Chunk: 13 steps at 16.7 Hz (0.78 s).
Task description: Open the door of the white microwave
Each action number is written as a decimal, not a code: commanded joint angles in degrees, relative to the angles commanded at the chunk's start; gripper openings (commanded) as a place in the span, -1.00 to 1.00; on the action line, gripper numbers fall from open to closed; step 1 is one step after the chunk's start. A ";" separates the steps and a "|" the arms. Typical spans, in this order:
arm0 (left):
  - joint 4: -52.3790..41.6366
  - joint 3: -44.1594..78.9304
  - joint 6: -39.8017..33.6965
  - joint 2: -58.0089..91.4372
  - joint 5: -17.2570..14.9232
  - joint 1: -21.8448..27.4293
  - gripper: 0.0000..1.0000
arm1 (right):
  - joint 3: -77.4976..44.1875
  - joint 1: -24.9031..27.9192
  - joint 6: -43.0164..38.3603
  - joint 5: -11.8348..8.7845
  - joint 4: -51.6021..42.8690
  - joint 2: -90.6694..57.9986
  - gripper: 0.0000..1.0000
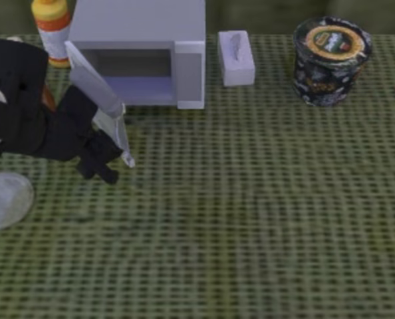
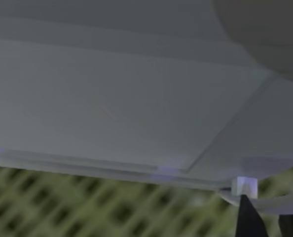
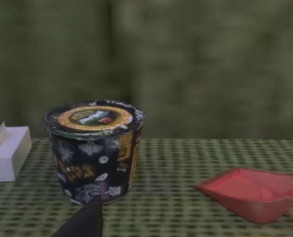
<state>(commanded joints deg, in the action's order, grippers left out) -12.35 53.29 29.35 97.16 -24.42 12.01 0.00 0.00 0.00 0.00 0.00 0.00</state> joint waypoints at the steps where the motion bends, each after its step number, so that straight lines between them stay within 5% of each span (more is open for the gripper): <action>1: -0.06 -0.25 -0.19 -0.02 -0.30 0.30 -1.00 | 0.00 0.00 0.00 0.00 0.00 0.00 1.00; 13: -2.99 0.61 5.75 0.16 -3.32 -2.42 -1.00 | 0.00 0.00 0.00 0.00 0.00 0.00 1.00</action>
<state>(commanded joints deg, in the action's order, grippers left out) -15.35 53.89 35.10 97.32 -27.74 9.59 0.00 0.00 0.00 0.00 0.00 0.00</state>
